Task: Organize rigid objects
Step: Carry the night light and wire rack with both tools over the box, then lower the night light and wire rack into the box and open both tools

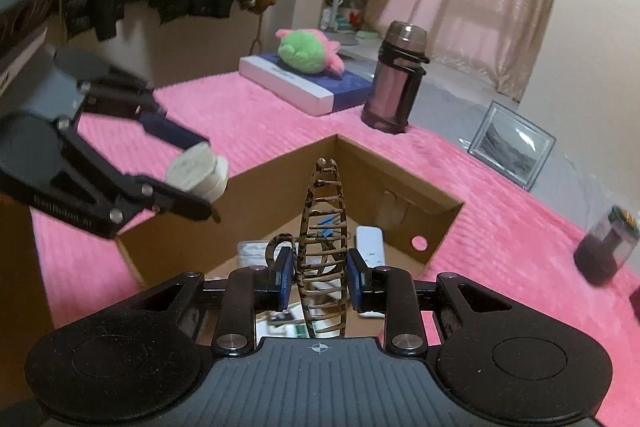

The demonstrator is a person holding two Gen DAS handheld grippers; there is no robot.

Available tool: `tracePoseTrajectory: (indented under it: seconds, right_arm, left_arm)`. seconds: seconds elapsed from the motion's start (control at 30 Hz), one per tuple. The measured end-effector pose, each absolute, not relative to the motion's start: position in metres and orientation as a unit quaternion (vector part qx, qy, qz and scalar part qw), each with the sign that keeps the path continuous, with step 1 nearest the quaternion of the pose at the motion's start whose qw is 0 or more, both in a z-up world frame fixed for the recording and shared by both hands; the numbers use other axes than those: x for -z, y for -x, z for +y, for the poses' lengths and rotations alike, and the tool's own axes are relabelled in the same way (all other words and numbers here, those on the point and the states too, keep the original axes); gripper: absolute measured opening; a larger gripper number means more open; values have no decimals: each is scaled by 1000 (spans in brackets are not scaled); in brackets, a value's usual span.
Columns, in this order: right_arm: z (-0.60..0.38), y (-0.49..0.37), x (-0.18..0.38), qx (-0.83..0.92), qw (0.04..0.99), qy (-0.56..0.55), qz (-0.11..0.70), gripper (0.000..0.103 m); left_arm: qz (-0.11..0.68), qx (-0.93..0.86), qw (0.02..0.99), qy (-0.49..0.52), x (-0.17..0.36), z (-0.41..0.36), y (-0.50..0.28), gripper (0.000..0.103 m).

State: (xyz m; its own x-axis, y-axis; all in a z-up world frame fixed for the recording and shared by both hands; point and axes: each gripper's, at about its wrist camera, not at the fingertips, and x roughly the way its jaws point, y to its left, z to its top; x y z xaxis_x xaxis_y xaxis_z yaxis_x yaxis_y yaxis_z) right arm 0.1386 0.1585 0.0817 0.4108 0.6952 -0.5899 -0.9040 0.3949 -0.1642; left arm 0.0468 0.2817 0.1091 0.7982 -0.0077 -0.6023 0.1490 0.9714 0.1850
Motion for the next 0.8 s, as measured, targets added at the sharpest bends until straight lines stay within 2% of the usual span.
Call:
tracePoseTrajectory:
  seconds: [0.27,0.8]
  right_arm:
    - [199,-186,-70,-501,778,308,221,24]
    - [269,-264,-10,-496,723,404,258,24]
  left_arm:
    - [345,74,925,-142,-98,300,-107,46]
    - [427,96,883,-169,-26,325,-204,47]
